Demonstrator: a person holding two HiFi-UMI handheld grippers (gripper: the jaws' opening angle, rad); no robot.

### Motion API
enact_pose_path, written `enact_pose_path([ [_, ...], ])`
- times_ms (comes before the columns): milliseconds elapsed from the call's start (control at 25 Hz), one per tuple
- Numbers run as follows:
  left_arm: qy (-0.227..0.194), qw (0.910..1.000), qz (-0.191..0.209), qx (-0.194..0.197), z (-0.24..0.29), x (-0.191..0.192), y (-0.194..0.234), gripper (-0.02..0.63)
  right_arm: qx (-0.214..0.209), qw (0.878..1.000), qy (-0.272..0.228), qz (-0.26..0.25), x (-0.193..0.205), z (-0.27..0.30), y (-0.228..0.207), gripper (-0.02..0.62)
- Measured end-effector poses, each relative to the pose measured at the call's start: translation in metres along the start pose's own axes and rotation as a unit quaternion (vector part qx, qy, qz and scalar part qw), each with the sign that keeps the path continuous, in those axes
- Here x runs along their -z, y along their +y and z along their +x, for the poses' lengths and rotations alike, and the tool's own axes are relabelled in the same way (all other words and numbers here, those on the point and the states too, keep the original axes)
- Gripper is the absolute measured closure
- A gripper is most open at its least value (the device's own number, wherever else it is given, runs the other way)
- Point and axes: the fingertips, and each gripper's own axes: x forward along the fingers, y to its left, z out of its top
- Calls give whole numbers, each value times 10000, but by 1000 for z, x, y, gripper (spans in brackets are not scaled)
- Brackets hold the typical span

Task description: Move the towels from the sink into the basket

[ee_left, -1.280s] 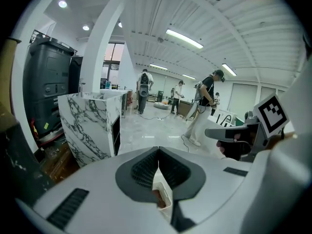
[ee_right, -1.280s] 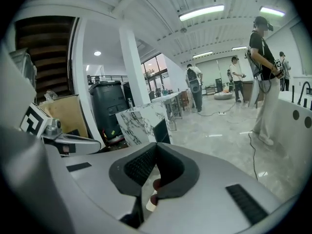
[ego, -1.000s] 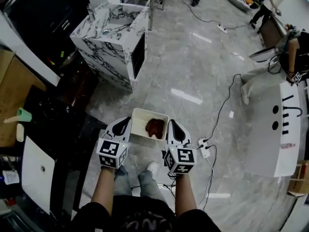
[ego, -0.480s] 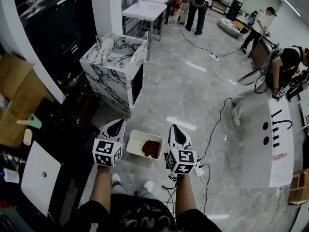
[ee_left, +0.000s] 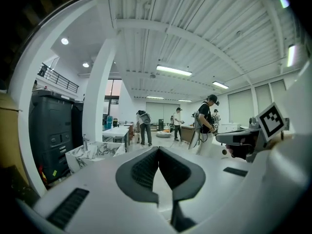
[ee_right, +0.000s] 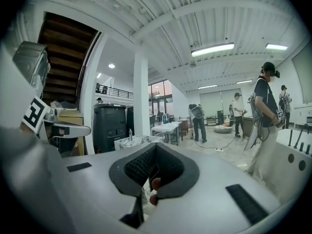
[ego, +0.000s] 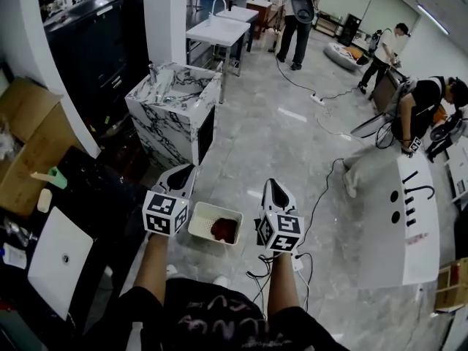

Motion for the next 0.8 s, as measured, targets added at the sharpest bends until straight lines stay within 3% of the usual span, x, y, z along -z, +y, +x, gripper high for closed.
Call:
enact_pose_path([
  [800,-217,9997,-54,54,-22,-22,-25,589,-9,9998,-175,-108,-14,-25,-2,581],
])
